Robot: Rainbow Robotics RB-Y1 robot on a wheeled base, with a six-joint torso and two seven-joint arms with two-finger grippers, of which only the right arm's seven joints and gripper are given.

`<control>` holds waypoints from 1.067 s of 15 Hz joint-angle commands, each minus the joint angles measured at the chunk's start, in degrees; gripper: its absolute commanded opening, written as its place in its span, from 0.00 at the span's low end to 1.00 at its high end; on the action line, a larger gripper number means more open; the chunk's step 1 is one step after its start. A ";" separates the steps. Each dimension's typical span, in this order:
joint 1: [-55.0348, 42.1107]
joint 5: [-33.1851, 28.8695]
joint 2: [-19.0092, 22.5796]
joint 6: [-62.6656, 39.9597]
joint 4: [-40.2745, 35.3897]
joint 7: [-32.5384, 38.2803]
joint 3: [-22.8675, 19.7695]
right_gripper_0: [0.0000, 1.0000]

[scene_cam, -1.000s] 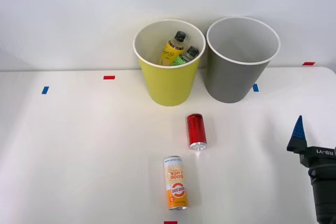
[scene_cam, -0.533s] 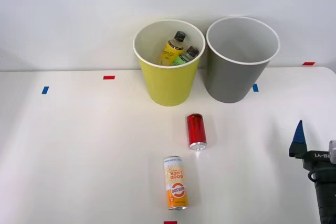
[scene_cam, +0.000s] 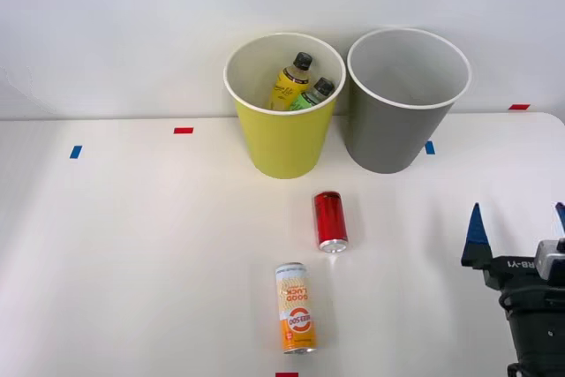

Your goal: Put cans in the gray bin, plastic bottles in the light green bin

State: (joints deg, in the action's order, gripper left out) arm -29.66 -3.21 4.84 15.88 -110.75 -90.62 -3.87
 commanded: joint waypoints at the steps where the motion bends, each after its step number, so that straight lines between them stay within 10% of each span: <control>1: -1.10 -10.06 2.11 0.64 0.01 11.35 2.20 1.00; 6: -4.09 -22.63 3.86 5.65 0.01 21.10 3.16 1.00; 16: -9.19 -22.37 9.93 10.57 0.01 25.50 6.94 1.00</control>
State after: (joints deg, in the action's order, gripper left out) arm -38.45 -25.46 14.88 26.36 -110.71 -67.42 3.13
